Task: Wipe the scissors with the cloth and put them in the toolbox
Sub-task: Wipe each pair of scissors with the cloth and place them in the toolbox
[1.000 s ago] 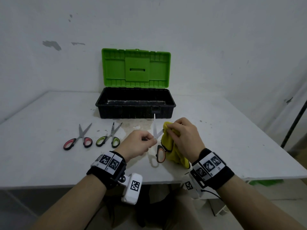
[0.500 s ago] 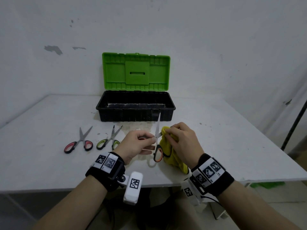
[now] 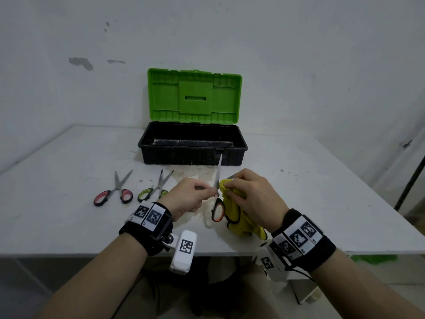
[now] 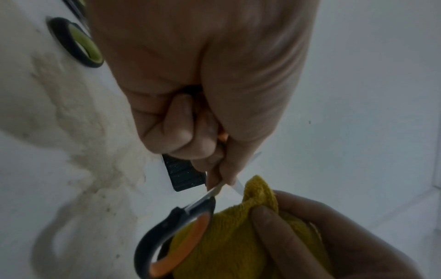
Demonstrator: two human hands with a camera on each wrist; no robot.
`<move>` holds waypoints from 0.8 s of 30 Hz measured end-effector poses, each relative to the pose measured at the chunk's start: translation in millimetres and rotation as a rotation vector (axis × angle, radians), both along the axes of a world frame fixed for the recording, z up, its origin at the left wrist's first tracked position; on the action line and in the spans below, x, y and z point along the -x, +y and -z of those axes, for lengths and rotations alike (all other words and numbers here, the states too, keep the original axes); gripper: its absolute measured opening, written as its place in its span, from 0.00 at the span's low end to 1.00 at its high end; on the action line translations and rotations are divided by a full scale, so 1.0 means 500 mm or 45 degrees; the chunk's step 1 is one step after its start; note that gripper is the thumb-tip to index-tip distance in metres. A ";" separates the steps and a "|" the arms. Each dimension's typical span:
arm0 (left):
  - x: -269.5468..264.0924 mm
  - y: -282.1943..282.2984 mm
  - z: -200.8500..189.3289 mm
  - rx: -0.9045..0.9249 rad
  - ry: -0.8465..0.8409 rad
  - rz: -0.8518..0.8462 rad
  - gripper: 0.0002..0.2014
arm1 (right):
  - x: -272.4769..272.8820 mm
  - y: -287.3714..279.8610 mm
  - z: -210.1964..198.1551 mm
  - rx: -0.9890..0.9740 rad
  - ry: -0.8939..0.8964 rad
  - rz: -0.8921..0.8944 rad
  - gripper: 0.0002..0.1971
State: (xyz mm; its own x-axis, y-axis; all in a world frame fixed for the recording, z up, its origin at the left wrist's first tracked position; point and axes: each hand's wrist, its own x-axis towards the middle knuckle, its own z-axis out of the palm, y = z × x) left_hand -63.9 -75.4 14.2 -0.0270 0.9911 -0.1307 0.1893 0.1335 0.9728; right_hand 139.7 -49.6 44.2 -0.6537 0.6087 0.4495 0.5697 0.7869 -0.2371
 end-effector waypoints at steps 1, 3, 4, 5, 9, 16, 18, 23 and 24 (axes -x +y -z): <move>0.000 -0.002 -0.002 0.010 0.008 0.019 0.09 | 0.002 0.000 -0.001 -0.013 -0.027 -0.013 0.11; 0.000 -0.005 -0.009 0.039 0.013 0.048 0.10 | 0.005 -0.002 -0.003 -0.054 -0.073 -0.034 0.11; 0.000 -0.007 -0.011 0.056 0.015 0.066 0.11 | 0.006 -0.003 -0.006 -0.083 -0.102 -0.052 0.10; -0.001 -0.008 -0.013 0.076 0.011 0.087 0.10 | 0.007 -0.004 -0.007 -0.104 -0.131 -0.077 0.10; 0.003 -0.014 -0.013 0.119 0.020 0.168 0.10 | 0.005 -0.009 -0.011 -0.115 -0.195 -0.158 0.08; 0.006 -0.016 -0.026 -0.026 0.442 0.283 0.10 | 0.010 0.010 -0.011 -0.060 -0.231 -0.125 0.09; 0.005 -0.015 -0.027 -0.041 0.489 0.281 0.09 | 0.005 0.030 -0.021 -0.065 -0.145 -0.010 0.08; 0.003 -0.011 -0.027 -0.024 0.416 0.194 0.10 | -0.002 0.030 -0.032 -0.092 0.047 0.097 0.09; 0.004 -0.009 -0.029 -0.032 0.424 0.181 0.11 | 0.000 0.017 -0.028 -0.081 0.023 0.045 0.09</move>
State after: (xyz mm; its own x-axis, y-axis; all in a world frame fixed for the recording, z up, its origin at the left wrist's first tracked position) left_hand -65.9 -80.0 28.7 0.0742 0.9908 -0.1133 0.5116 0.0597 0.8571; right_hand 139.6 -41.1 58.0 -0.6239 0.6009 0.4996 0.5932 0.7804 -0.1979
